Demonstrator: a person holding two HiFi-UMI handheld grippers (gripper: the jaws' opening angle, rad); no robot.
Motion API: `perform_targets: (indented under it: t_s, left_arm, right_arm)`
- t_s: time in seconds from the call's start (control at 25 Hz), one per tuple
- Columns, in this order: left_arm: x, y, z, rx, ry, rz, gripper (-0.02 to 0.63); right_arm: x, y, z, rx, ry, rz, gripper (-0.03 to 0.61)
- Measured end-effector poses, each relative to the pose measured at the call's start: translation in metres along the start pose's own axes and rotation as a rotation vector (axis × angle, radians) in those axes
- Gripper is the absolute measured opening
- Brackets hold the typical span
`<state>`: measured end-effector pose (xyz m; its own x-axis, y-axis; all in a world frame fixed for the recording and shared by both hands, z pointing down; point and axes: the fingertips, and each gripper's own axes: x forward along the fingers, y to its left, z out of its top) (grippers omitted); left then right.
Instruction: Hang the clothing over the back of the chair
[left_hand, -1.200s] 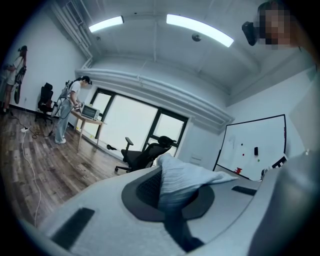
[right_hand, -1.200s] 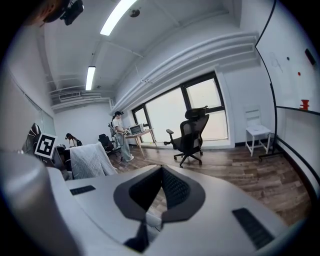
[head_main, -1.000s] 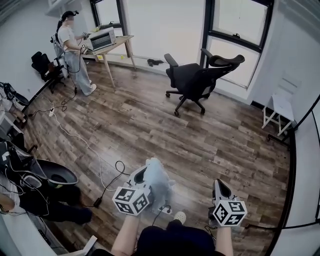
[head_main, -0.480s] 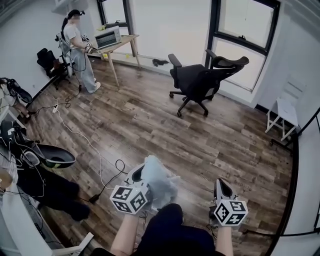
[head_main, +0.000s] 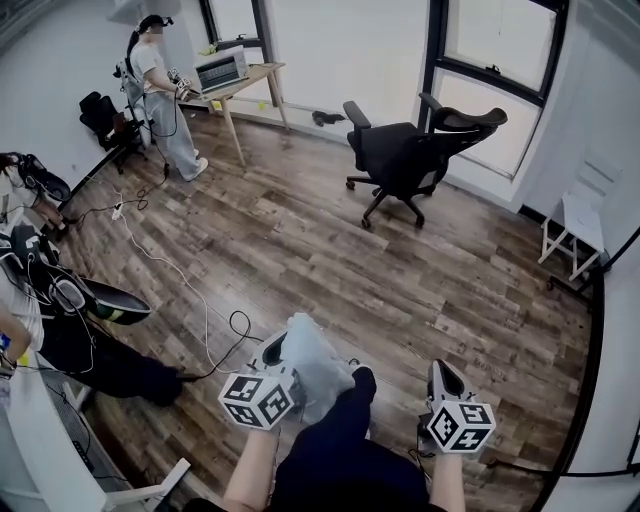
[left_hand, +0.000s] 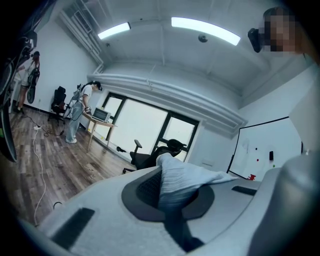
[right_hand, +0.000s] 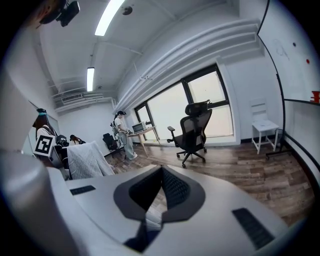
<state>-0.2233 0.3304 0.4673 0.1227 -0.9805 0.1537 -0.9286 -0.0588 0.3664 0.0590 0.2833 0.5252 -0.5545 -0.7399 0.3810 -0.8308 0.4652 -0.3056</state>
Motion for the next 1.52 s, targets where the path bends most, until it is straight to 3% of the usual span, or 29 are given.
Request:
perform_targets:
  t_s: [0.4, 1.04, 1.52]
  left_arm:
    - [0.046, 0.011, 0.007, 0.014, 0.012, 0.01, 0.011]
    - [0.209, 0.025, 0.063, 0.033, 0.02, -0.028, 0.011]
    - [0.292, 0.059, 0.084, 0.037, 0.053, 0.007, 0.011]
  right_arm:
    - [0.04, -0.012, 0.015, 0.008, 0.018, 0.009, 0.0]
    - [0.165, -0.071, 0.114, 0.006, 0.018, -0.011, -0.001]
    - [0.254, -0.107, 0.168, 0.001, 0.014, -0.024, -0.001]
